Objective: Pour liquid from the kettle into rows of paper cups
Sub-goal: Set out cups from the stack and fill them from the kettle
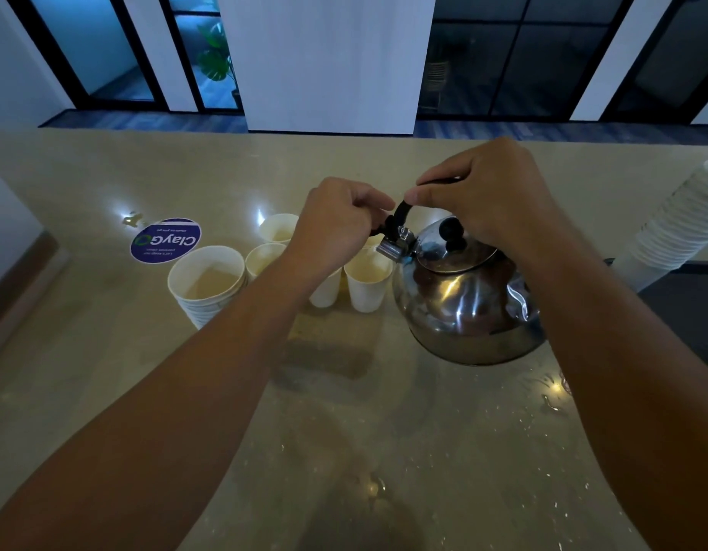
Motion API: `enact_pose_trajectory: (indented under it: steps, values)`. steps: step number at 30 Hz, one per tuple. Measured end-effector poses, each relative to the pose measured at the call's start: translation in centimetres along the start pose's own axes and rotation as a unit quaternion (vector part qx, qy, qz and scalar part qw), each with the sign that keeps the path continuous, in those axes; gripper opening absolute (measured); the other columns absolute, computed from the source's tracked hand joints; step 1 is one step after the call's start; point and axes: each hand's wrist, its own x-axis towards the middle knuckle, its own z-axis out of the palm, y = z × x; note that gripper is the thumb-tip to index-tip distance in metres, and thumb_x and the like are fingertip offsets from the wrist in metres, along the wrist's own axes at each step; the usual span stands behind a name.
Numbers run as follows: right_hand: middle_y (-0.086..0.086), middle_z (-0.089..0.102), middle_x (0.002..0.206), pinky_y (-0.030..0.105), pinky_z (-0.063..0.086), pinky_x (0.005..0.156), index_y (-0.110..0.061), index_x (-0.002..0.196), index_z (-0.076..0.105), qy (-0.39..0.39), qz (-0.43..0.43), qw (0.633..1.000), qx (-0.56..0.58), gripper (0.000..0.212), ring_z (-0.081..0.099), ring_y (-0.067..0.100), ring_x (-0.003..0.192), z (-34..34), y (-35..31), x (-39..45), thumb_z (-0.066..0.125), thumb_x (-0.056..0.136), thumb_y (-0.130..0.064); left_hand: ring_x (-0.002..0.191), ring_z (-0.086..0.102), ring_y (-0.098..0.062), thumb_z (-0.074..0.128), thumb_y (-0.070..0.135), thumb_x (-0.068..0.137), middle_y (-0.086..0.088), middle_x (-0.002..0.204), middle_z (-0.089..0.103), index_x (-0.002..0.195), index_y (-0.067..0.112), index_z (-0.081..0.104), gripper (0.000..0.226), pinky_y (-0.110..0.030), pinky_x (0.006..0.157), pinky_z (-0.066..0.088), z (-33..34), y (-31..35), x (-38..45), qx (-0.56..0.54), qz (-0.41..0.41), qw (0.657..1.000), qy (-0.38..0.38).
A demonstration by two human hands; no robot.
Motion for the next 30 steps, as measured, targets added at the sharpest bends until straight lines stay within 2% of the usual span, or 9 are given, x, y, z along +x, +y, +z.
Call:
enact_pose_trajectory:
  steps: [2, 8, 13, 21, 30]
  values:
    - [-0.020, 0.069, 0.083, 0.007, 0.043, 0.058, -0.030, 0.095, 0.081, -0.002, -0.003, 1.000, -0.002, 0.022, 0.064, -0.002, 0.077, -0.07, -0.05, 0.02, 0.083, 0.078, -0.045, 0.078, 0.070, 0.000, 0.061, 0.000, 0.089, 0.007, 0.081, 0.074, 0.099, 0.016, 0.078, 0.025, -0.002, 0.069, 0.047, 0.01, -0.07, 0.07, -0.003, -0.001, 1.000, -0.002]
    - [-0.016, 0.071, 0.087, 0.016, 0.045, 0.065, -0.029, 0.094, 0.081, -0.003, -0.011, 1.000, -0.005, 0.023, 0.063, 0.000, 0.081, -0.29, -0.17, 0.01, 0.083, 0.078, -0.045, 0.081, 0.069, 0.000, 0.062, 0.002, 0.090, 0.002, 0.087, 0.075, 0.099, 0.017, 0.078, 0.024, 0.000, 0.069, 0.046, 0.06, -0.02, 0.21, -0.001, -0.004, 1.000, -0.001]
    - [-0.019, 0.068, 0.085, 0.015, 0.044, 0.065, -0.030, 0.094, 0.080, -0.007, -0.012, 1.000, -0.014, 0.023, 0.062, -0.001, 0.081, -0.45, -0.29, -0.05, 0.082, 0.078, -0.046, 0.082, 0.070, -0.002, 0.062, 0.002, 0.091, 0.002, 0.087, 0.075, 0.100, 0.017, 0.078, 0.024, 0.001, 0.068, 0.045, 0.11, -0.02, 0.18, 0.000, -0.008, 1.000, -0.002]
    - [-0.018, 0.069, 0.086, 0.015, 0.045, 0.066, -0.031, 0.093, 0.079, -0.007, -0.006, 1.000, -0.009, 0.020, 0.063, 0.001, 0.081, -0.42, -0.32, -0.17, 0.082, 0.078, -0.044, 0.077, 0.066, 0.005, 0.064, 0.003, 0.090, 0.003, 0.087, 0.074, 0.101, 0.016, 0.078, 0.023, 0.001, 0.066, 0.044, 0.17, -0.05, 0.22, 0.004, -0.004, 1.000, -0.002]
    - [-0.018, 0.071, 0.087, 0.012, 0.045, 0.066, -0.030, 0.096, 0.080, -0.009, -0.004, 1.000, -0.011, 0.022, 0.064, 0.000, 0.081, -0.04, -0.27, -0.35, 0.083, 0.078, -0.042, 0.082, 0.068, 0.001, 0.062, 0.003, 0.090, 0.002, 0.089, 0.074, 0.103, 0.017, 0.078, 0.024, 0.001, 0.066, 0.044, 0.24, -0.33, 0.06, 0.014, -0.006, 1.000, -0.006]
